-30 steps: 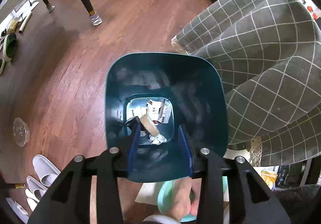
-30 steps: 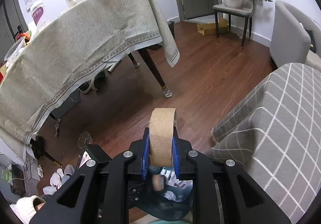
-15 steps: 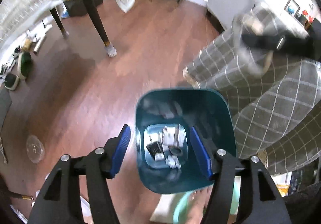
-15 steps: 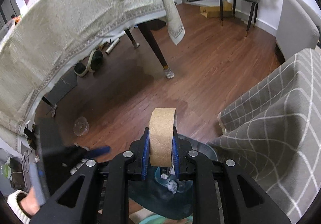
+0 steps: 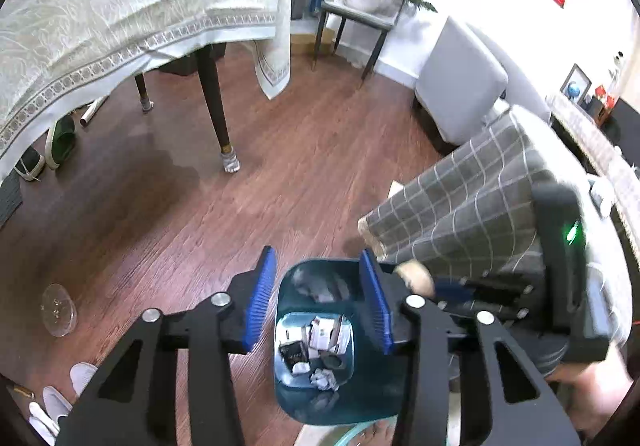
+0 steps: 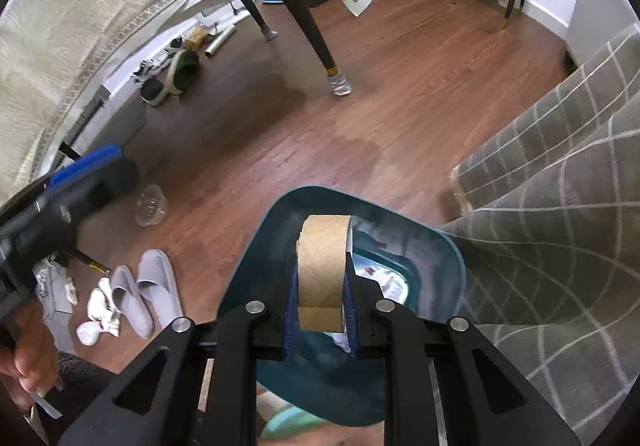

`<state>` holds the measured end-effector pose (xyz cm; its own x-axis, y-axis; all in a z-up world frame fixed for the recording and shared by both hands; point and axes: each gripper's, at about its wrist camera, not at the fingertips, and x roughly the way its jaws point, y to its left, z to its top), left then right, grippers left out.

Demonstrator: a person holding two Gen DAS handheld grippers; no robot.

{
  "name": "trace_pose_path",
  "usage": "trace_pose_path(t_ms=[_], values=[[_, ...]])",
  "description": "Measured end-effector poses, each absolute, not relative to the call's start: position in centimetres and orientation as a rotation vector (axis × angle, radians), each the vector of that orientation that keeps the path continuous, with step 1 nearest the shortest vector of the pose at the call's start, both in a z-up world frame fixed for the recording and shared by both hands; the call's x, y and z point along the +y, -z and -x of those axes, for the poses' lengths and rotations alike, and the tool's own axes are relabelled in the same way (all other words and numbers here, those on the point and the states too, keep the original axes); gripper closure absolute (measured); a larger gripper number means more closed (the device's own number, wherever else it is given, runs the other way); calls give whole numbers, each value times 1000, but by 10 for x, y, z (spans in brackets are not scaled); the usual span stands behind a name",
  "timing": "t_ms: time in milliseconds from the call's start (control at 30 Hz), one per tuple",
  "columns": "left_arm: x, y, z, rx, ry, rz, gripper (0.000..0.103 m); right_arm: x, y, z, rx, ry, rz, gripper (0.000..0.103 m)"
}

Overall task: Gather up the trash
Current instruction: 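Lower the right tool's tape roll into the teal bin and open it, then move both tools back to the table and grasp the clear plastic lid with the right tool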

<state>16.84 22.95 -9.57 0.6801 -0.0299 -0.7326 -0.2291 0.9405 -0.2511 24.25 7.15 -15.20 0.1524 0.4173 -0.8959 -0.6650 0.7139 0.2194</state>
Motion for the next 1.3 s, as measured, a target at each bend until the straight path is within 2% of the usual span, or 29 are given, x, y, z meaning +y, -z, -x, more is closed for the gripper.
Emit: trace_pose_path(t_ms=[233, 267, 300, 367, 433, 600, 1133, 1233, 1300], values=[[229, 81, -171, 770, -95, 375, 60, 68, 171, -237, 1237, -778, 289, 82], [228, 81, -172, 771, -93, 370, 60, 66, 172, -235, 1242, -777, 297, 75], [224, 79, -173, 771, -90, 361, 60, 66, 173, -233, 1245, -777, 303, 61], [217, 74, -176, 761, -88, 340, 59, 63, 170, -231, 1239, -784, 300, 56], [208, 67, -178, 744, -78, 319, 54, 61, 166, -229, 1230, -793, 300, 56], [197, 52, -180, 702, -49, 307, 54, 55, 148, -224, 1190, -816, 286, 56], [166, -11, -179, 554, -3, 315, 39, 7, 46, -210, 921, -888, 191, 56], [160, -17, -184, 555, -9, 309, 30, -7, 30, -210, 862, -888, 173, 51], [153, -20, -186, 555, -11, 292, 30, -18, 22, -212, 833, -881, 159, 48]])
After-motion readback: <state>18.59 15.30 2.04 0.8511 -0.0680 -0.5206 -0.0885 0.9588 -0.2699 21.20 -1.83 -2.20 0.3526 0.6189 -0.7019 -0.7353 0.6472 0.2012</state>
